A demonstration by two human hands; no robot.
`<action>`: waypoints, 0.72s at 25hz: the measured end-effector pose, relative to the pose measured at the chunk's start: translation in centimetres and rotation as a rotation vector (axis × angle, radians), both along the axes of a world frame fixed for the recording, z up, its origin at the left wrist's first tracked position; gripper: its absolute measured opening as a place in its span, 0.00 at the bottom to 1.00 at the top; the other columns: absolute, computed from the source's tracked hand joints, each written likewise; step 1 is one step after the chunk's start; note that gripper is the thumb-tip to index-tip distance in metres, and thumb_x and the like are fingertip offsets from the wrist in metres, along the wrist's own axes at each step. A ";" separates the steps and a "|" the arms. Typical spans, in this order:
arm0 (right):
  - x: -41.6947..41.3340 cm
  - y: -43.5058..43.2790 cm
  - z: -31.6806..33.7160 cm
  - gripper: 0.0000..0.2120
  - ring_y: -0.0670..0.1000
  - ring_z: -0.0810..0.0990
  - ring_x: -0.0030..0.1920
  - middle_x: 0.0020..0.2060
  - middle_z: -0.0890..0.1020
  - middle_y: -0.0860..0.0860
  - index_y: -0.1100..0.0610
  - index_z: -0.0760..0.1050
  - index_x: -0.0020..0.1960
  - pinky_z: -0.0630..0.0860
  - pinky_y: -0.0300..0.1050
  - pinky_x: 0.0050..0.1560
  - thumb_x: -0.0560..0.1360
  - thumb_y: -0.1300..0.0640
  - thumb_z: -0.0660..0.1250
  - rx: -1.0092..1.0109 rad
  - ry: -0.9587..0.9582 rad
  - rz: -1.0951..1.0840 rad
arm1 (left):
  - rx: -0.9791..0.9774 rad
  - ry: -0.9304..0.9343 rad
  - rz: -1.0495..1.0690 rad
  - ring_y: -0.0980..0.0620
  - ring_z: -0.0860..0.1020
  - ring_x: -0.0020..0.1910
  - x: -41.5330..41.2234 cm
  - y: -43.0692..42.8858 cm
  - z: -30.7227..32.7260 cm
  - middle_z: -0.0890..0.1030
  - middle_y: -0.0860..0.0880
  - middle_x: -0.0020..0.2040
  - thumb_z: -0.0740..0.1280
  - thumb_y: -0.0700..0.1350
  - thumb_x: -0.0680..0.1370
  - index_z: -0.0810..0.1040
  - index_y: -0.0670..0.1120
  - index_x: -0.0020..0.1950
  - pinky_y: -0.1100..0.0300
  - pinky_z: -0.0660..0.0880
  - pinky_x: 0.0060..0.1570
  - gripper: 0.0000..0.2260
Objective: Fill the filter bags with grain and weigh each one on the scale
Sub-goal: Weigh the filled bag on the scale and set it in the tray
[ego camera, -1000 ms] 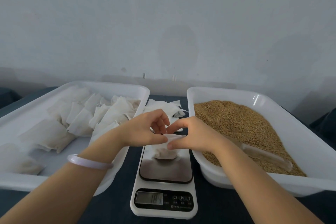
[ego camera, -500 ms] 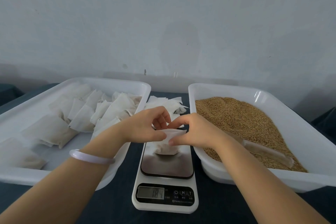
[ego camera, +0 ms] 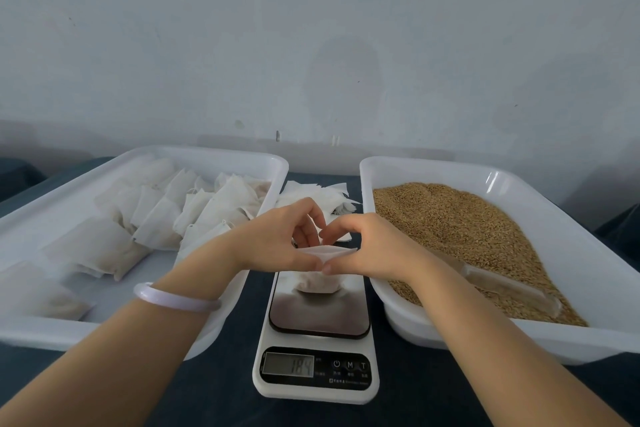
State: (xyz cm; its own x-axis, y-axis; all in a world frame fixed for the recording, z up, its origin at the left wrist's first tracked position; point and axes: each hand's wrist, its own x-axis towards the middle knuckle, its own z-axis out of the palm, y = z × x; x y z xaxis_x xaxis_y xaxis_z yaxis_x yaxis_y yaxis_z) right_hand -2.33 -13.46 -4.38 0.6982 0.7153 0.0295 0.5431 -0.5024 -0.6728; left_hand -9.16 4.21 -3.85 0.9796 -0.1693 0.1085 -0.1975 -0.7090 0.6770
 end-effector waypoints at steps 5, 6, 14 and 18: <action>-0.1 -0.2 0.1 0.17 0.31 0.74 0.49 0.50 0.77 0.37 0.41 0.72 0.47 0.67 0.30 0.43 0.64 0.51 0.77 0.049 -0.003 0.001 | 0.044 0.074 -0.002 0.62 0.80 0.44 0.1 0.1 -0.1 0.82 0.56 0.48 0.75 0.40 0.68 0.64 0.58 0.51 0.67 0.76 0.47 0.24; -0.2 -0.2 0.1 0.18 0.31 0.74 0.50 0.50 0.77 0.38 0.42 0.71 0.47 0.68 0.30 0.45 0.64 0.52 0.77 0.069 -0.006 0.006 | 0.048 0.083 0.007 0.64 0.79 0.41 0.1 0.1 -0.2 0.82 0.56 0.45 0.74 0.39 0.69 0.65 0.59 0.50 0.70 0.74 0.43 0.23; -1.1 -0.5 0.5 0.15 0.31 0.73 0.50 0.47 0.79 0.39 0.40 0.74 0.42 0.68 0.27 0.51 0.65 0.53 0.78 0.179 -0.124 0.033 | -0.041 -0.036 0.114 0.63 0.70 0.28 0.3 0.3 -0.3 0.74 0.59 0.26 0.76 0.45 0.68 0.69 0.57 0.46 0.73 0.66 0.30 0.18; -0.8 -0.3 0.5 0.13 0.36 0.75 0.48 0.46 0.78 0.41 0.41 0.74 0.39 0.69 0.34 0.49 0.64 0.49 0.78 0.143 -0.152 0.001 | -0.075 -0.049 0.098 0.60 0.68 0.26 0.4 0.4 -0.4 0.75 0.58 0.26 0.76 0.44 0.69 0.69 0.56 0.46 0.71 0.65 0.29 0.17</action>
